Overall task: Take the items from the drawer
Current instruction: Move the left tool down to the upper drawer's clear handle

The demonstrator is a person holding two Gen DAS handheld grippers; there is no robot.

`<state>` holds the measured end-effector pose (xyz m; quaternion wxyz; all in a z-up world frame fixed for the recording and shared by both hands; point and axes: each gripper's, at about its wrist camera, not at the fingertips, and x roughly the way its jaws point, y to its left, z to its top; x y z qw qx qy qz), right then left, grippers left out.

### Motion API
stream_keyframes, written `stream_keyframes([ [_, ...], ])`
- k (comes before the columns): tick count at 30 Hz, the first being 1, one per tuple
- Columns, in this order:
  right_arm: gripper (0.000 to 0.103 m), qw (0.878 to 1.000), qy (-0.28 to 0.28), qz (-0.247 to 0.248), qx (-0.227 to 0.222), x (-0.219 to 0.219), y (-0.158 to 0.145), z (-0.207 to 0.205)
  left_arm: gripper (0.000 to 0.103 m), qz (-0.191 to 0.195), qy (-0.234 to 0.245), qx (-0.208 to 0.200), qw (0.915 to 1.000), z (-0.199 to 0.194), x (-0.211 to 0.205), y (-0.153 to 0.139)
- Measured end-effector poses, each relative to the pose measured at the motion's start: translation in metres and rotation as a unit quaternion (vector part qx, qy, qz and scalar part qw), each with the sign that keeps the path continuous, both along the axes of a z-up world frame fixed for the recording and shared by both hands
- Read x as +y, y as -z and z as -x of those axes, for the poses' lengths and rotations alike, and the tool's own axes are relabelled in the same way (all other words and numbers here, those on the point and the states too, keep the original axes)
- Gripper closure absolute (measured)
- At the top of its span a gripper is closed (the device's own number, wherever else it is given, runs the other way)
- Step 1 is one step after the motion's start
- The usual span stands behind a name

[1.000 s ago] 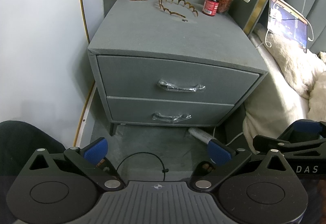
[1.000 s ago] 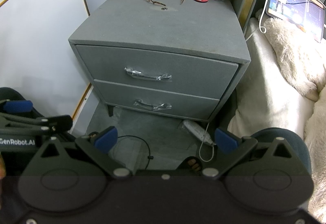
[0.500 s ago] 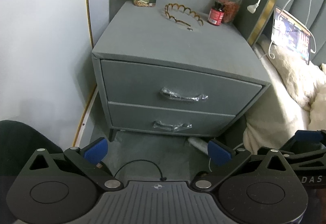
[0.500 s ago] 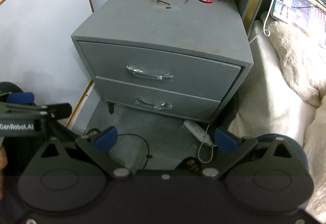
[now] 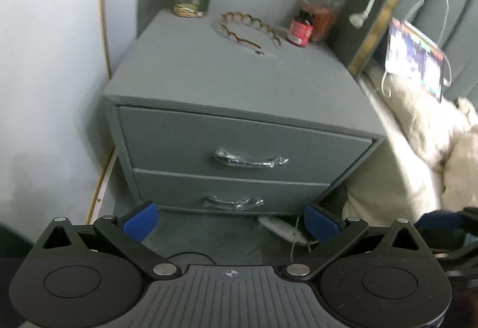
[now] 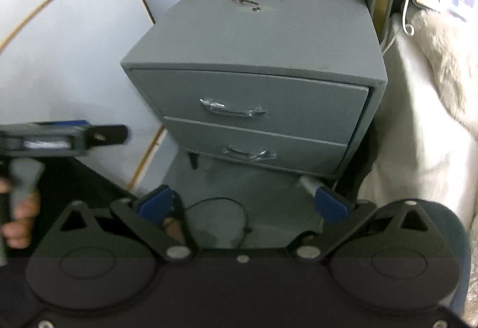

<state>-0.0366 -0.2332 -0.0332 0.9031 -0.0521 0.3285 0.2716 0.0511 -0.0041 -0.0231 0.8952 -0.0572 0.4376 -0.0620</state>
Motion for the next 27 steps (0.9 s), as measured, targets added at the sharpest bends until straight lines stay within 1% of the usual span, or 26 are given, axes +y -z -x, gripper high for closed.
stream_keyframes([
  [3,0.011,1.0,0.004,-0.008,-0.024,-0.017,-0.002,0.001,0.0,-0.016,0.027,-0.007,0.9995,-0.022,-0.019,0.015],
  [4,0.013,1.0,0.002,-0.009,-0.028,-0.021,-0.001,0.002,0.0,-0.022,0.041,-0.016,0.9988,-0.025,-0.024,0.018],
  [5,0.013,0.999,-0.001,-0.015,-0.029,-0.024,0.001,0.002,0.001,-0.036,0.089,-0.033,0.9948,-0.033,-0.037,0.026],
  [6,0.013,0.999,-0.006,-0.022,-0.029,-0.028,0.003,0.002,0.005,-0.05,0.137,-0.051,0.988,-0.042,-0.05,0.033],
  [7,0.013,0.999,-0.008,-0.042,-0.027,-0.035,0.01,0.002,0.008,-0.077,0.172,-0.055,0.9805,-0.047,-0.06,0.041],
  [8,0.014,0.998,-0.007,-0.055,-0.031,-0.04,0.014,0.004,0.01,-0.104,0.206,-0.059,0.9711,-0.052,-0.07,0.05],
  [9,0.017,0.997,-0.005,-0.063,-0.038,-0.043,0.015,0.006,0.017,-0.131,0.241,-0.063,0.9598,-0.058,-0.08,0.058],
  [10,0.017,0.996,-0.006,-0.071,-0.046,-0.045,0.014,0.008,0.027,-0.145,0.258,-0.058,0.9534,-0.063,-0.086,0.065],
  [12,0.016,0.994,-0.007,-0.094,-0.049,-0.049,0.013,0.008,0.031,-0.172,0.294,-0.048,0.9391,-0.074,-0.099,0.08],
  [13,0.016,0.994,-0.005,-0.103,-0.047,-0.051,0.013,0.007,0.034,-0.178,0.301,-0.046,0.9357,-0.078,-0.102,0.085],
  [15,0.016,0.992,-0.001,-0.118,-0.042,-0.054,0.012,0.004,0.035,-0.195,0.316,-0.042,0.9278,-0.089,-0.111,0.096],
  [16,0.016,0.991,0.001,-0.127,-0.042,-0.057,0.012,0.003,0.039,-0.205,0.32,-0.038,0.9242,-0.096,-0.114,0.102],
  [17,0.016,0.99,0.002,-0.132,-0.042,-0.057,0.012,0.003,0.042,-0.215,0.325,-0.033,0.9204,-0.102,-0.118,0.107],
  [18,0.016,0.99,0.001,-0.134,-0.042,-0.057,0.012,0.002,0.046,-0.219,0.328,-0.03,0.9185,-0.105,-0.119,0.111],
  [19,0.016,0.99,0.0,-0.135,-0.041,-0.057,0.012,0.002,0.046,-0.223,0.331,-0.027,0.9166,-0.108,-0.119,0.114],
  [20,0.016,0.99,-0.001,-0.136,-0.042,-0.057,0.012,0.002,0.047,-0.231,0.337,-0.022,0.9126,-0.112,-0.12,0.119],
  [22,0.016,0.99,-0.004,-0.136,-0.04,-0.055,0.012,0.001,0.055,-0.247,0.348,-0.013,0.9042,-0.118,-0.122,0.129],
  [26,0.015,0.99,-0.01,-0.139,-0.036,-0.055,0.013,-0.003,0.059,-0.282,0.368,-0.009,0.8859,-0.125,-0.127,0.146],
  [27,0.015,0.99,-0.011,-0.139,-0.035,-0.055,0.013,-0.003,0.059,-0.284,0.372,-0.006,0.8835,-0.126,-0.128,0.149],
])
